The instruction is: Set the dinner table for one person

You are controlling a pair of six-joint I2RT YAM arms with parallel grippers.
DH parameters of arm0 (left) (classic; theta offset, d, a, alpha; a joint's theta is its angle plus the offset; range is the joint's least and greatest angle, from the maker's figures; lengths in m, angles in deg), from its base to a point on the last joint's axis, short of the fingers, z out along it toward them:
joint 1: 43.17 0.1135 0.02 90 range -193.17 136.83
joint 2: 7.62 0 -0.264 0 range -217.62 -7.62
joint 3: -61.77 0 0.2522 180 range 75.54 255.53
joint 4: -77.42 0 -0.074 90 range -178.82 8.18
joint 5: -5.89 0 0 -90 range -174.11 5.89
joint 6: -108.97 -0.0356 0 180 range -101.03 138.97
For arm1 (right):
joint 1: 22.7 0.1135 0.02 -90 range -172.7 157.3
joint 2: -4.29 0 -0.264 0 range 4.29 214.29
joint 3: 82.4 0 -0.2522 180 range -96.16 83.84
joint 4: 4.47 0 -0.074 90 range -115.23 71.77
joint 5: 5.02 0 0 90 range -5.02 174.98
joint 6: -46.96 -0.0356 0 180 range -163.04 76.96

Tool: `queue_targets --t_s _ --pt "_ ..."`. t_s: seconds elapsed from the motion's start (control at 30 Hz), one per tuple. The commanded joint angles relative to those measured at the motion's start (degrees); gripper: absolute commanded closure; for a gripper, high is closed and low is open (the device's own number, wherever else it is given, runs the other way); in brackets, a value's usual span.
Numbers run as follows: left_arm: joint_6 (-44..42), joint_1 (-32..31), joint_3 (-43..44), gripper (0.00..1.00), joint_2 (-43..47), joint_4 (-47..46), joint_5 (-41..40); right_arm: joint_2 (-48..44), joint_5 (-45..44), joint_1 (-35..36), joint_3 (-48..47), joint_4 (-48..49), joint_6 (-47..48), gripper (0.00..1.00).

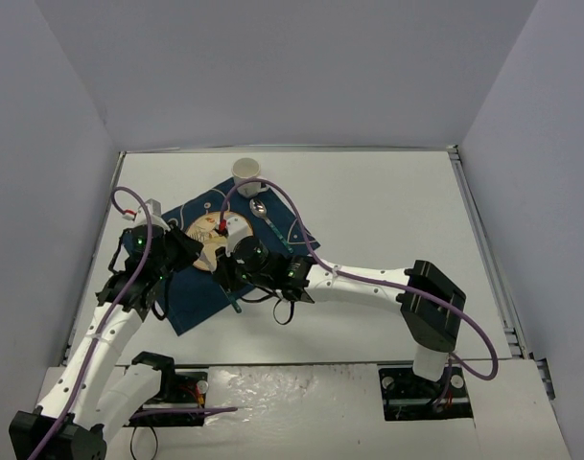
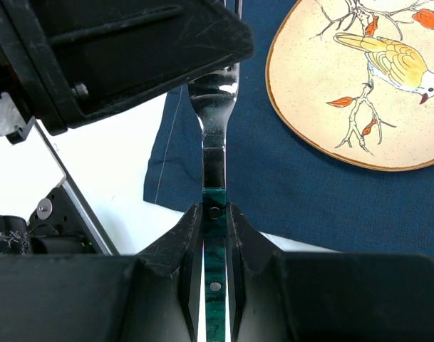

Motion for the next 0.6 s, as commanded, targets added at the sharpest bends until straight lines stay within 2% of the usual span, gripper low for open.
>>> queue_targets --t_s 0.0,0.17,0.37,0.57 --pt "-0.2 -0.4 0.8 1.0 1.1 -3.5 0.4 -3.5 0.8 0.2 -0.3 4.4 -0.6 1.0" --pt "-3.2 -0.3 0.8 1.0 1.8 -4.2 0.4 -3.7 0.7 0.1 0.5 4.6 -0.5 0.99" --pt "-7.6 -0.2 -0.4 1.0 3.3 -7.1 0.2 -4.1 -0.3 0.1 0.9 3.7 0.6 0.7" --pt "-9.5 0.0 -0.5 1.0 3.5 -8.8 0.8 -3.2 0.8 -0.3 0.3 3.8 1.4 0.63"
